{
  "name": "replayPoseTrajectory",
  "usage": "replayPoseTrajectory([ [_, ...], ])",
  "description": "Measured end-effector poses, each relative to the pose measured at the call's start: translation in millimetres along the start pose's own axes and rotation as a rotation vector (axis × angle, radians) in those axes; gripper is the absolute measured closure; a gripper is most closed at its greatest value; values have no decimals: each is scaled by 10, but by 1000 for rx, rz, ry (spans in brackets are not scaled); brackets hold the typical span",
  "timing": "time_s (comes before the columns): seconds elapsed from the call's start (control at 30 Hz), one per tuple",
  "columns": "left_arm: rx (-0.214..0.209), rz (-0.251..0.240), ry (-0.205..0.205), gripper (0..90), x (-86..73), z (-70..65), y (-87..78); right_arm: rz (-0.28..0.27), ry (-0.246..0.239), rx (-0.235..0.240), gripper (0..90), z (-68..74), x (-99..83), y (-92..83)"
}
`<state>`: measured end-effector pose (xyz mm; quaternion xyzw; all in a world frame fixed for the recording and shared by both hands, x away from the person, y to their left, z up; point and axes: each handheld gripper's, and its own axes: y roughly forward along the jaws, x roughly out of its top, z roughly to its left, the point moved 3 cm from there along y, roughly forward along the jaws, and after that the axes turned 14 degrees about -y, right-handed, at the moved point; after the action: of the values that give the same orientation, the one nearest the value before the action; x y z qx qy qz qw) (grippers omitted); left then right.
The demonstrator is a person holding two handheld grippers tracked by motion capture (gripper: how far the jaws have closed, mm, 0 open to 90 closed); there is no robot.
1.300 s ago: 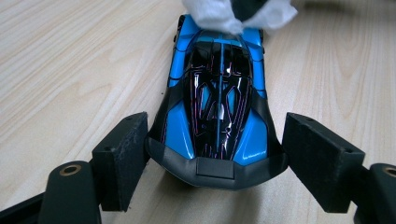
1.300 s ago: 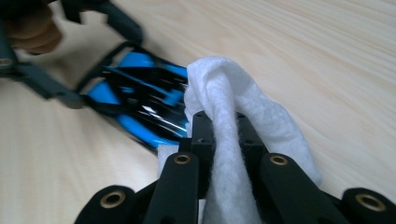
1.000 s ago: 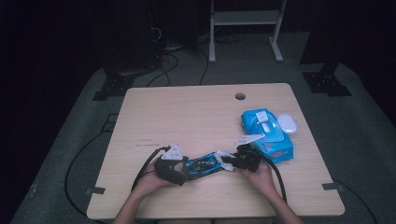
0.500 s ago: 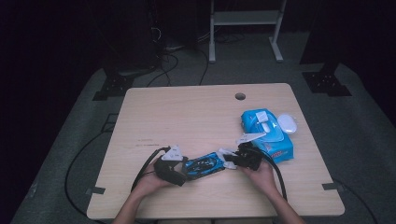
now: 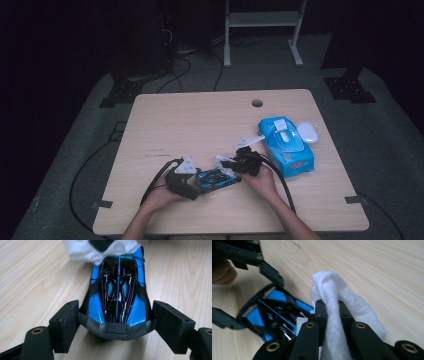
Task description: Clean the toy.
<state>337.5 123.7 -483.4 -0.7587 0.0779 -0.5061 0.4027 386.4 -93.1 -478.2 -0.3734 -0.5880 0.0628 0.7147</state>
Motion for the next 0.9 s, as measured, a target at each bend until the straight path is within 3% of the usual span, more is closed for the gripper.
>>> replayPoseTrajectory([
  [0.07, -2, -4, -1, 235, -3, 1, 3, 25, 5, -37, 814, -54, -63, -90],
  [0.13, -1, -9, -6, 235, -12, -3, -3, 43, 24, -43, 814, -97, -159, -149],
  [0.2, 6, -2, 3, 234, -18, 0, -15, 28, 33, -42, 815, -102, -233, -195],
  [0.27, 7, 1, -5, 234, -14, -2, -15, 13, 37, -39, 821, -87, -263, -214],
  [0.4, 14, 7, -8, 233, -4, -10, -11, 40, 28, -28, 821, -78, -272, -263],
  [0.5, 12, 7, -5, 233, 4, -10, -1, 59, 56, 7, 820, -88, -307, -312],
  [0.6, 11, -2, -8, 234, 8, -17, 13, 69, 9, 43, 821, 34, -258, -317],
  [0.7, 17, 1, -2, 233, 6, -20, 7, 51, -32, 109, 820, 185, -146, -250],
  [0.77, 13, 7, 7, 234, -3, -12, -19, 73, -76, 89, 820, 231, -129, -202],
  [0.9, 1, 4, -6, 233, -14, 3, -41, 63, -28, 57, 820, 101, -207, -255],
])
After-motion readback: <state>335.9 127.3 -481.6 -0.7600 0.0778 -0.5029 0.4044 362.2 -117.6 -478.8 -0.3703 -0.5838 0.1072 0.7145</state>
